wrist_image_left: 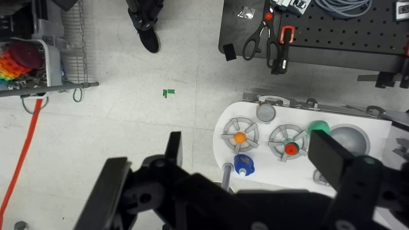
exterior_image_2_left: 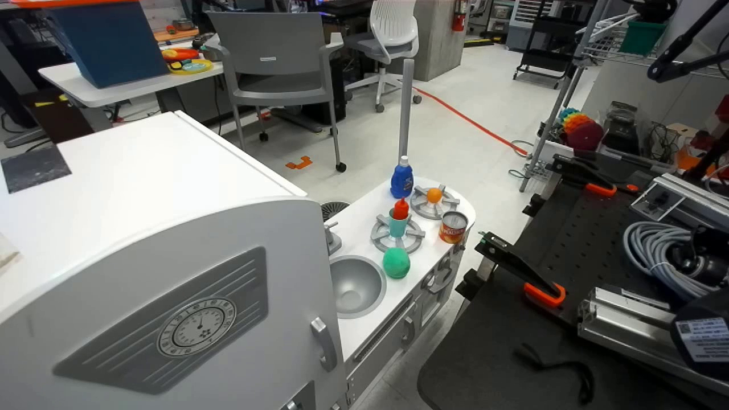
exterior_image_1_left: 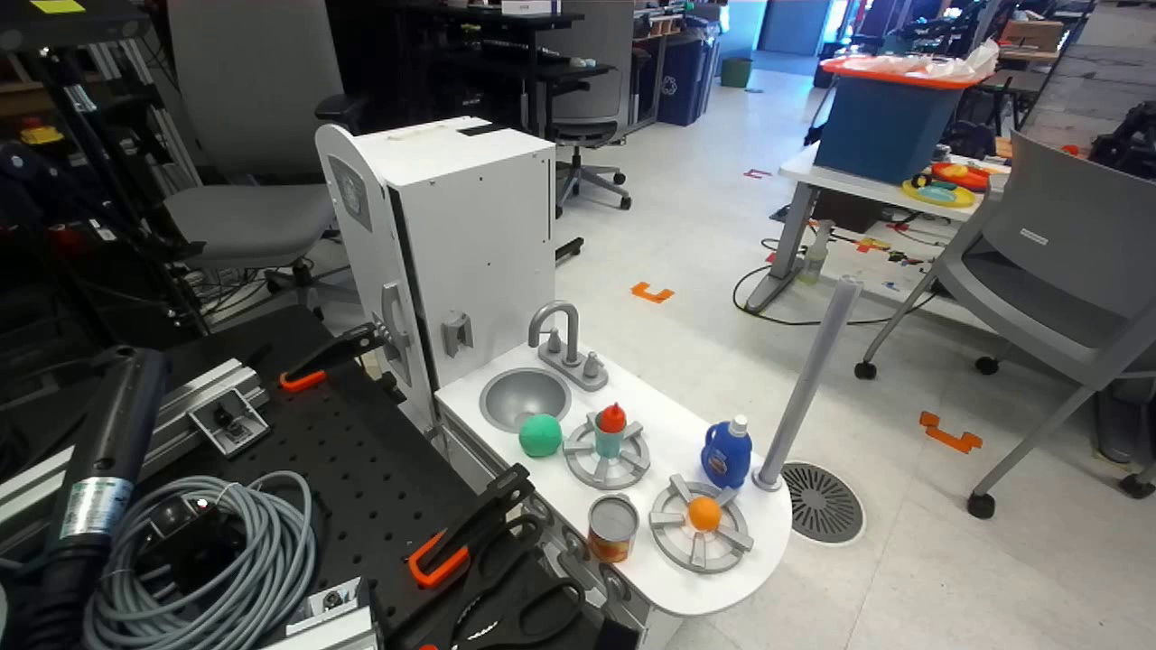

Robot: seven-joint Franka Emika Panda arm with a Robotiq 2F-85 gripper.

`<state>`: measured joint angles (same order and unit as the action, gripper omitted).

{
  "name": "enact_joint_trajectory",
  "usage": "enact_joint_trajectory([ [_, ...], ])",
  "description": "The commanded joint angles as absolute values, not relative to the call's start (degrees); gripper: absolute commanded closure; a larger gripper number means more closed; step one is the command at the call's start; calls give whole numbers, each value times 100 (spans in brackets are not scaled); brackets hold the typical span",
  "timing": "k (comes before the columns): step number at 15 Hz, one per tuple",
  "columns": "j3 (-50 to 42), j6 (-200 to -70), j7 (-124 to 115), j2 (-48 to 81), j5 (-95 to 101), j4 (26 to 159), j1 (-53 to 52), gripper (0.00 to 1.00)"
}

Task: Remove the red sauce bottle from the cup.

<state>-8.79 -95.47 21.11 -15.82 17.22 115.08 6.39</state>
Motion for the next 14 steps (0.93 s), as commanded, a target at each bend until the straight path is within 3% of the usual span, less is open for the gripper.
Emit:
enact_joint_trajectory([
  [1, -898, -9534, 2107, -1579, 1725, 11496, 615, 0],
  [7, -829, -9693, 1970, -833, 1692, 11293, 565, 0],
  [14, -667, -10670, 1274, 922, 1630, 11201, 562, 0],
])
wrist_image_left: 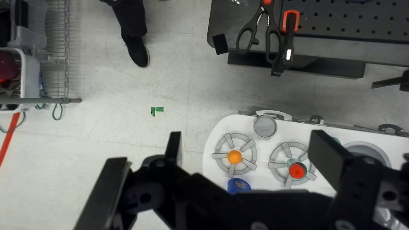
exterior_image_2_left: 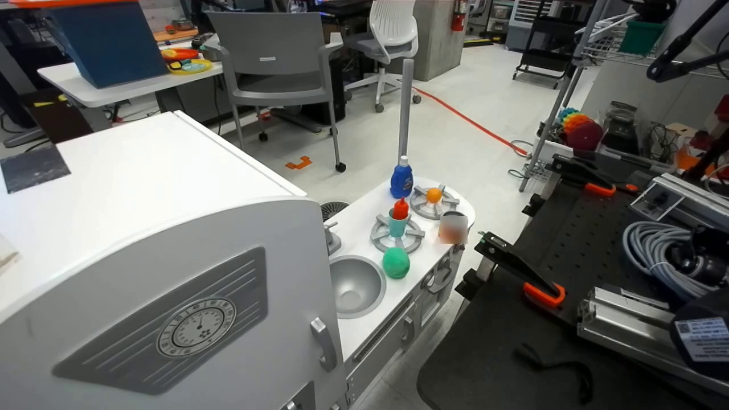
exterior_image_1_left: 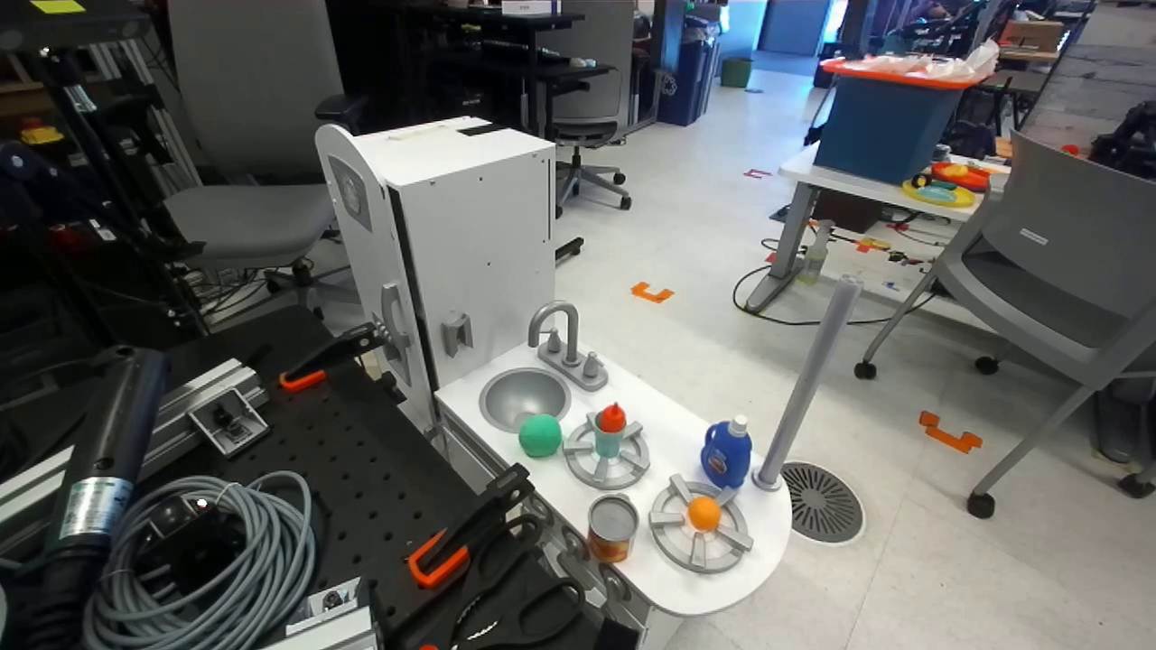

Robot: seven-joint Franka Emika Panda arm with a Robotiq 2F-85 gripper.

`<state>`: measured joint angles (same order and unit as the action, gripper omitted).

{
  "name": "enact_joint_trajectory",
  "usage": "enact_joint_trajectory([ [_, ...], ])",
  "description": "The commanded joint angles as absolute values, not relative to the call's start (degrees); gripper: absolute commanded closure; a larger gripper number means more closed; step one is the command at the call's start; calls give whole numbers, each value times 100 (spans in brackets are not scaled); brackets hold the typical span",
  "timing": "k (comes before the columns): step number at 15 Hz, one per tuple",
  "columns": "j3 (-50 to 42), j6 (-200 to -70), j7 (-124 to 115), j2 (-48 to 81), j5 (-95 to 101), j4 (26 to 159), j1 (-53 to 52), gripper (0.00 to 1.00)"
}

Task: Remove the red sauce bottle from the cup.

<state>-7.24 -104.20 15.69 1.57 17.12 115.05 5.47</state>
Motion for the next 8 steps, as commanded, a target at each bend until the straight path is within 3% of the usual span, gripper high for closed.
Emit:
enact_joint_trajectory([
  [1, -648, -10767, 1230, 1184, 1526, 11131, 574, 0],
  [8, -571, -11804, 507, 3038, 1252, 10660, 554, 0],
])
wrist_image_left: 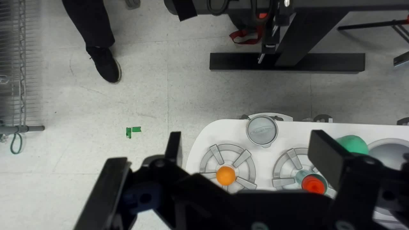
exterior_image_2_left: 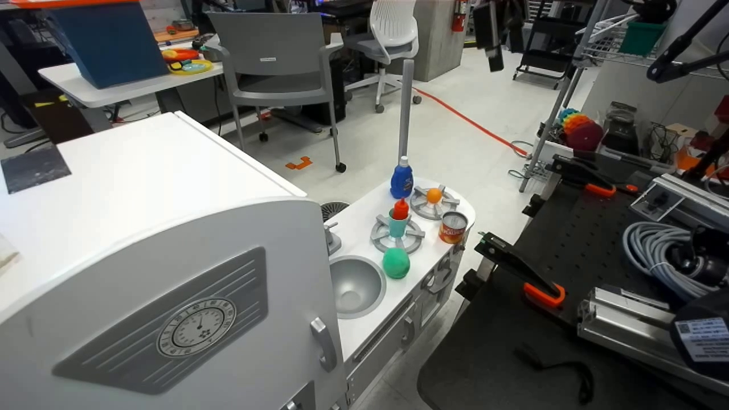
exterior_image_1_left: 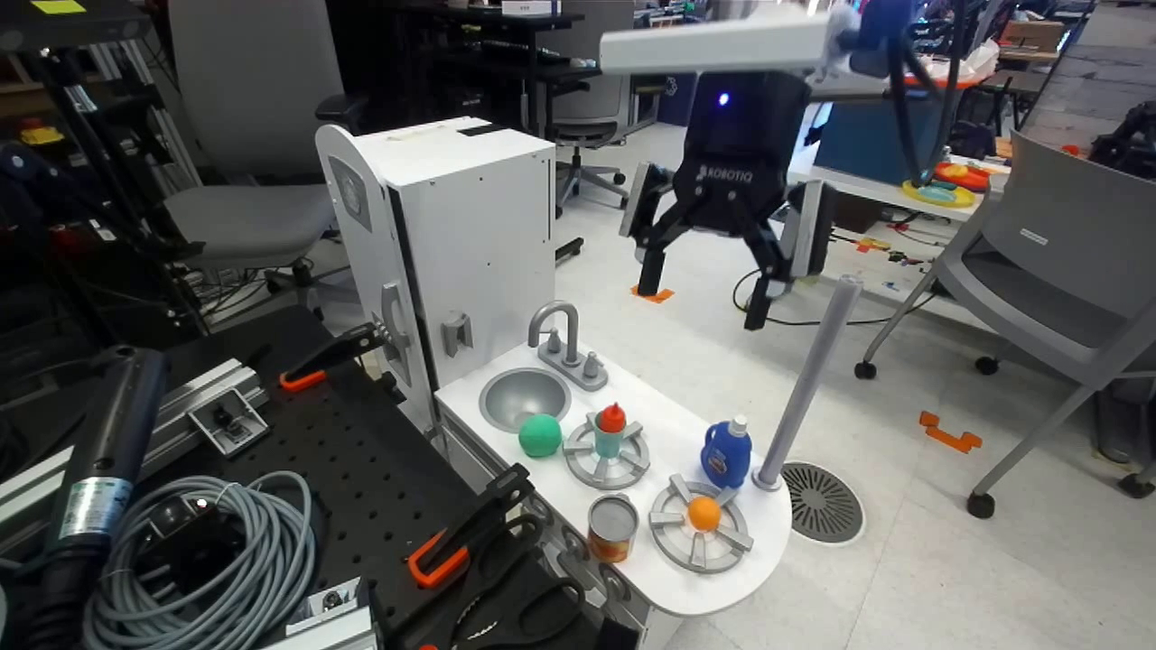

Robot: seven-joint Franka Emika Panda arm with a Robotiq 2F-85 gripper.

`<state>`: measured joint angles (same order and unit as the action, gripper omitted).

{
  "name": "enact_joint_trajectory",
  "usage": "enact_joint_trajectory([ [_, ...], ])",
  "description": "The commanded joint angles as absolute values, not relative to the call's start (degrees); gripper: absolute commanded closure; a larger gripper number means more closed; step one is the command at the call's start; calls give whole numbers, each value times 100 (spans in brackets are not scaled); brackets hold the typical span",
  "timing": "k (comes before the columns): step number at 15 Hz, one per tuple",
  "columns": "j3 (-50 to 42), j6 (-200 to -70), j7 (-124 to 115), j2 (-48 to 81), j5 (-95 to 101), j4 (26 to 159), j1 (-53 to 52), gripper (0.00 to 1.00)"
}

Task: Remove the red sauce bottle from the cup.

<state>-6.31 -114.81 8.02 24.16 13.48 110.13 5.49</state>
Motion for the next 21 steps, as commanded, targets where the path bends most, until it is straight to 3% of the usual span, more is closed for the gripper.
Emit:
enact_joint_trajectory([
  [1, -553, -11980, 452, 3234, 1221, 10601, 549, 0],
  [13, -551, -13724, -29, 4284, 1419, 10755, -28, 0],
  [21, 79, -14217, 490, 4458, 995, 11099, 20, 0],
])
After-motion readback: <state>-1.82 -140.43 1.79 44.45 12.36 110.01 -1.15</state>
